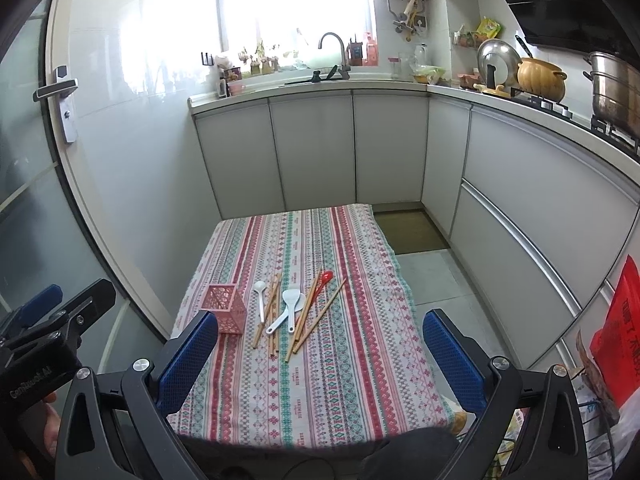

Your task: Organize utensils

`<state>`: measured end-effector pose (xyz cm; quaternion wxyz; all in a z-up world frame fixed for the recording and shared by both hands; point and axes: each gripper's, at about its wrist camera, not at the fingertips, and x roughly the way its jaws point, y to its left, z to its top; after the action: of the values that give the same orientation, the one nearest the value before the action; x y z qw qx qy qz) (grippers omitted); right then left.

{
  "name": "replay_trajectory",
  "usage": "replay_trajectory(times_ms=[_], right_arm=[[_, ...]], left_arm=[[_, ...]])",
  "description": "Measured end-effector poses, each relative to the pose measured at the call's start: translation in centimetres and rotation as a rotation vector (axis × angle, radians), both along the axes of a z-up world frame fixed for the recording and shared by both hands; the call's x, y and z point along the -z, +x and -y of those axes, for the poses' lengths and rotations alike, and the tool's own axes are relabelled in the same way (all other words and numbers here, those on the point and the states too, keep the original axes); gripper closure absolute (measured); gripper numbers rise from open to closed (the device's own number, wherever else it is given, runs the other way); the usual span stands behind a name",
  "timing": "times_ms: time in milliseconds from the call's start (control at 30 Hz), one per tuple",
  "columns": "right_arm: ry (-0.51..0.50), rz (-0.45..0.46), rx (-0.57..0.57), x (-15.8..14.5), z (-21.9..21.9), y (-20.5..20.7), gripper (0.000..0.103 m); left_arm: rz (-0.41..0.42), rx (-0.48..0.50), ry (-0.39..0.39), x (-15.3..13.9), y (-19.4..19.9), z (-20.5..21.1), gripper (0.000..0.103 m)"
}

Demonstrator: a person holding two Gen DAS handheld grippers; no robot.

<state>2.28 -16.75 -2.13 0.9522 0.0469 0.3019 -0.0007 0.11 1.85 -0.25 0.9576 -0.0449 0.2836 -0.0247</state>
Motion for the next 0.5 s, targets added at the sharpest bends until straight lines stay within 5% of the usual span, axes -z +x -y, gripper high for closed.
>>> replay_trajectory(times_ms=[500], right_arm=[[-0.005, 0.007, 0.002, 0.1, -0.2, 0.01, 0.0]], left_arm=[[-0.004, 0.0, -0.007, 0.12, 0.03, -0.06, 0.0]])
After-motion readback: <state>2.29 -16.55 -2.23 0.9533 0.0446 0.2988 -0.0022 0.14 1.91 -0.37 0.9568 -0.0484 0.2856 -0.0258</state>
